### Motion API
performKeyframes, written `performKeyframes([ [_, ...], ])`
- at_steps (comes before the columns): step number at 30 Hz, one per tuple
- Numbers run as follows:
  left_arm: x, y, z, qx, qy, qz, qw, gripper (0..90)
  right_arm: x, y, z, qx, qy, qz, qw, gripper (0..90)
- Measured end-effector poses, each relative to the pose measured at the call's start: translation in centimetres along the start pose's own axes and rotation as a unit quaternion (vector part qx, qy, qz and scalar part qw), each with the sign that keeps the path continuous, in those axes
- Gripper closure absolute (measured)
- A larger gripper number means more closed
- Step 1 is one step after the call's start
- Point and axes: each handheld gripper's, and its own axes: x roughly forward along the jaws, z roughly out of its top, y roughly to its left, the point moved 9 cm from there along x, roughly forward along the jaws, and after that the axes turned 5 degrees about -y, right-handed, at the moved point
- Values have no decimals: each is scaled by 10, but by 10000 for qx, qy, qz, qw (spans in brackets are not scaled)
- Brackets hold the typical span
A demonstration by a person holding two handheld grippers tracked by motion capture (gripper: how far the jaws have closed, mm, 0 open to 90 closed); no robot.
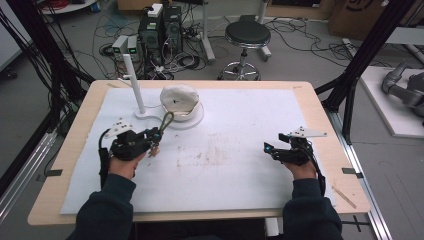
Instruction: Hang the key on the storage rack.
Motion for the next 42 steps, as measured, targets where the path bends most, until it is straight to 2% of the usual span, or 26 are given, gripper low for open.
performKeyframes([
  [6,-20,27,33,-8,-396,156,9991,765,0,0,0,5,2,-11,10000,236],
  [13,-32,63,67,-199,-729,300,9967,766,0,-2,0,6,6,-19,10000,236],
  [18,-35,85,83,-384,-939,472,9937,765,1,-2,-1,26,25,4,10000,236],
  [23,-33,99,88,-501,-991,602,9920,766,2,-3,-2,34,33,4,10000,237],
  [26,-28,106,84,-557,-889,712,9919,766,2,-3,-2,46,38,3,10000,237],
  [31,-19,116,80,-708,-824,858,9904,766,2,-3,-2,28,38,0,10000,236],
  [36,-9,121,78,-601,-623,1016,9911,765,3,-3,-3,32,74,4,10000,237],
  [39,-5,122,75,-413,-533,1144,9911,757,3,-3,-3,21,76,5,10000,237],
  [41,-4,120,74,-317,-630,1091,9915,729,3,-4,-3,21,69,2,10000,237],
  [42,-4,119,73,-317,-648,1068,9917,680,2,-4,-3,36,61,-8,10000,237],
])
